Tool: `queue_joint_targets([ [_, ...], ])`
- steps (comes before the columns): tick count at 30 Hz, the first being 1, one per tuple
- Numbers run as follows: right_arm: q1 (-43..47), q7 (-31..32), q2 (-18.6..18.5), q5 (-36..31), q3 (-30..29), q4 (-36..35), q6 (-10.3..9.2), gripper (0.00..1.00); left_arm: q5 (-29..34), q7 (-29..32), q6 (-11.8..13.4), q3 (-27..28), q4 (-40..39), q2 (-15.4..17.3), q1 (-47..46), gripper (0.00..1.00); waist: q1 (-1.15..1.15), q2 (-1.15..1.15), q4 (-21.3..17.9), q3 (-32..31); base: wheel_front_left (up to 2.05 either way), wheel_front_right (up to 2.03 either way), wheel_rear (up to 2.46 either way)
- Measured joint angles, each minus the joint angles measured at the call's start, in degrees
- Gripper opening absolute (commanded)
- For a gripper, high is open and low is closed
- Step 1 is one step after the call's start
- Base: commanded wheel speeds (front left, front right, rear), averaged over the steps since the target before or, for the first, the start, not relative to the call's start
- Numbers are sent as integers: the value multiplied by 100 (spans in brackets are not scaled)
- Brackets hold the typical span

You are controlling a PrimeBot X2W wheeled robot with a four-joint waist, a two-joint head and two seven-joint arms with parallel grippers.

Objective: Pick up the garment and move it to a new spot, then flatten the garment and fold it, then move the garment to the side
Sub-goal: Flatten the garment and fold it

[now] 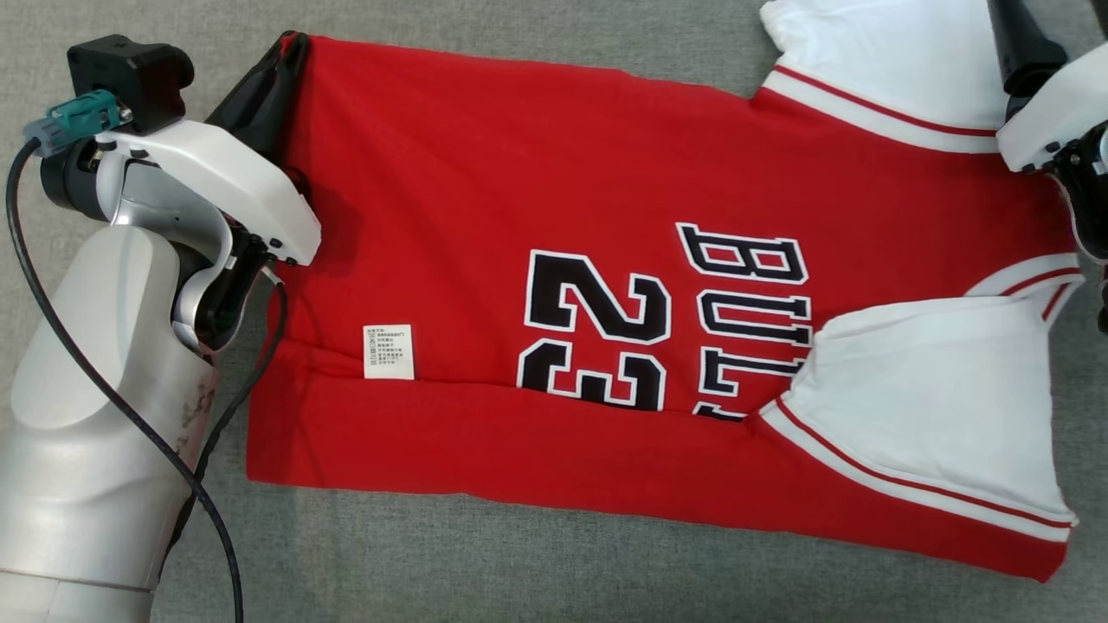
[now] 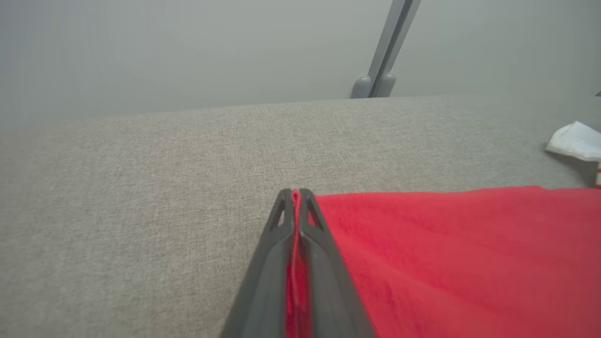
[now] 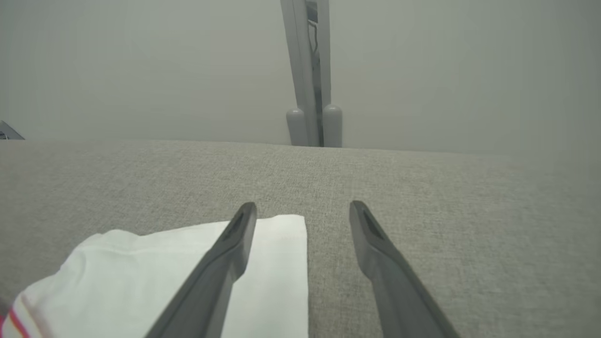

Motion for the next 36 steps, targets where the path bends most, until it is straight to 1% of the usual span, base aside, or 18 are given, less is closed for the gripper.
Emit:
queue_joint_targets([
  [5, -250, 158, -121, 276, 521, 458, 0, 100, -1, -51, -4, -47, -42, -11, 2, 0, 0, 0, 85, 72, 0, 0, 0],
  [10, -450, 298, -197, 611, 1110, 598, 0, 100, -96, -74, -4, -42, -42, -46, 3, 0, 0, 0, 96, 106, 0, 0, 0],
  [11, -483, 324, -233, 694, 1188, 602, 0, 76, -96, -75, -4, -48, -42, -56, 3, 0, 0, 0, 100, 109, 0, 0, 0],
  [12, -483, 324, -233, 694, 1188, 602, 0, 44, -96, -75, -4, -48, -42, -56, 3, 0, 0, 0, 100, 109, 0, 0, 0],
  [13, -507, 323, -278, 782, 1280, 601, 0, 33, -97, -79, -4, -57, -42, -64, 3, 0, 0, 0, 104, 111, 0, 0, 0],
  [14, -528, 320, -315, 854, 1366, 604, 0, 0, -101, -107, -5, -64, -41, -77, 3, 0, 0, 0, 110, 112, 0, 0, 0],
  [18, -602, 192, -423, 1094, 1621, 621, 0, 0, -107, -190, -4, -69, -25, -94, 4, 0, 0, 0, 116, 88, 0, 0, 0],
  [22, -696, -118, -539, 1228, 1775, 599, 0, 0, -204, -452, -18, 25, -79, -92, 19, 0, 0, 0, 84, 9, 0, 0, 0],
  [25, -709, -366, -576, 1315, 1864, 520, 0, 0, -222, -616, -24, 78, -180, -23, 65, 0, 0, 0, 29, -75, 0, 0, 0],
  [30, -644, -746, -701, 1425, 1994, 91, 0, 0, -231, -704, 53, 137, -525, 67, 302, 0, 0, 0, -67, -200, 0, 0, 0],
  [36, -180, -1076, -917, 1450, 2023, -460, 0, 0, -330, -655, 154, 213, -1102, 237, 862, 0, 0, 0, -157, -343, 0, 0, 0],
])
